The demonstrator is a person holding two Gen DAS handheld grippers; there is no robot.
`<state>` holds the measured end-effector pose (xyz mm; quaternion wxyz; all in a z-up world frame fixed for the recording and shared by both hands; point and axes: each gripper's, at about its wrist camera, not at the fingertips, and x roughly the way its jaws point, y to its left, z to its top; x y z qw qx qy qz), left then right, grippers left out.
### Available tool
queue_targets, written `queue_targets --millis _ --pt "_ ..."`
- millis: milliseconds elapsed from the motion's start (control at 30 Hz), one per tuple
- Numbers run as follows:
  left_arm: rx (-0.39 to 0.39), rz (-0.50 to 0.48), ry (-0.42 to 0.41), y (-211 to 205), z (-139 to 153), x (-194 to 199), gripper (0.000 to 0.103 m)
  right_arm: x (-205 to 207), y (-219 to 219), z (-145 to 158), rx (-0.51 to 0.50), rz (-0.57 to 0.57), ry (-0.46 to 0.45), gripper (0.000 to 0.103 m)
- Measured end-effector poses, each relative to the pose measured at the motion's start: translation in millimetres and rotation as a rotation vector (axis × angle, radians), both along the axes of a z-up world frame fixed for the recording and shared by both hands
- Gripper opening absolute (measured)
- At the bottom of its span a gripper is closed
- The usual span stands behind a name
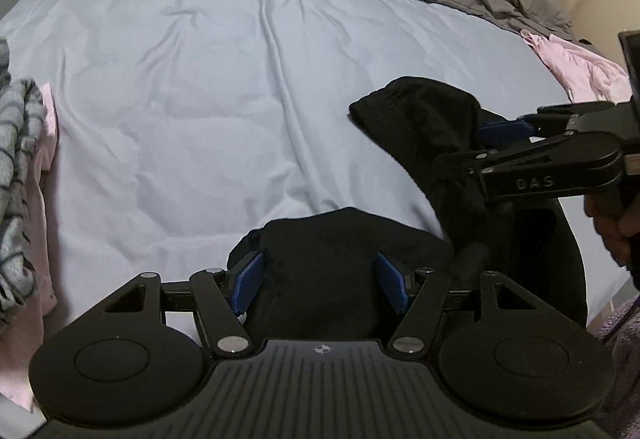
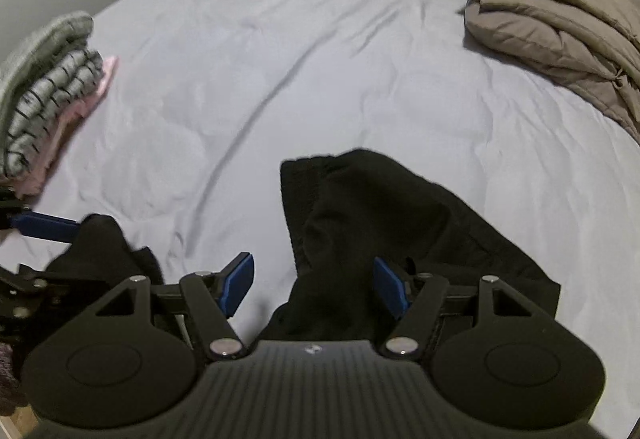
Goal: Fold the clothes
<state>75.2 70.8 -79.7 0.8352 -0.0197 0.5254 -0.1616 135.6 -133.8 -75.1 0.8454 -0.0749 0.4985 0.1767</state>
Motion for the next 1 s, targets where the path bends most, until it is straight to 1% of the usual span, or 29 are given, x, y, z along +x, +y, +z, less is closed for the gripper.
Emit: queue_targets --millis 33,100,133,167,200,233,267,300,333,367,467,533,667,800,933,1000 --pt "-0.002 0.006 0.011 1 -2 1 0.059 3 2 -4 -0.008 0.002 0.007 0.069" --pt "-0.007 0.018 0.033 4 -7 3 0.049 8 6 -13 -0.022 0.005 0.021 0.067" --pt "-0.008 0.020 0.040 4 -10 4 0.047 9 7 -16 -0.024 0.007 0.031 0.065" --pt "-0.009 0.022 0.046 4 -11 5 0.042 9 7 -18 -0.024 0.010 0.036 0.061" --pt "-0.010 0.024 0.050 4 -13 5 0.035 9 7 -20 -0.025 0.013 0.040 0.050" --pt "-0.010 0.023 0.053 4 -14 6 0.032 9 7 -21 -0.031 0.013 0.040 0.032" --pt "-0.007 0.017 0.053 3 -14 5 0.026 8 7 -22 -0.036 0.010 0.036 0.024" --pt "-0.005 0.012 0.052 2 -14 5 0.020 8 6 -21 -0.039 0.007 0.033 0.021" --pt "-0.002 0.010 0.043 1 -12 4 0.016 7 4 -20 -0.032 0.004 0.030 0.016" --pt "0.000 0.009 0.035 1 -11 3 0.008 7 3 -18 -0.023 -0.001 0.024 0.013" --pt "0.003 0.030 -0.012 1 -1 -1 0.005 3 -4 -7 -0.005 -0.017 -0.013 0.010" --pt "0.007 0.054 -0.057 3 9 -3 0.004 -1 -10 5 -0.001 -0.038 -0.060 0.009" --pt "0.014 0.113 -0.186 9 41 -7 0.003 -8 -25 34 0.010 -0.095 -0.165 0.009" --pt "-0.020 0.171 -0.355 16 85 -16 0.003 -17 -51 70 0.057 -0.187 -0.276 0.009" --pt "-0.026 0.168 -0.504 15 121 -36 0.003 -33 -77 103 0.099 -0.258 -0.359 0.009" --pt "-0.019 0.138 -0.516 14 128 -45 0.003 -43 -88 112 0.111 -0.267 -0.368 0.009"
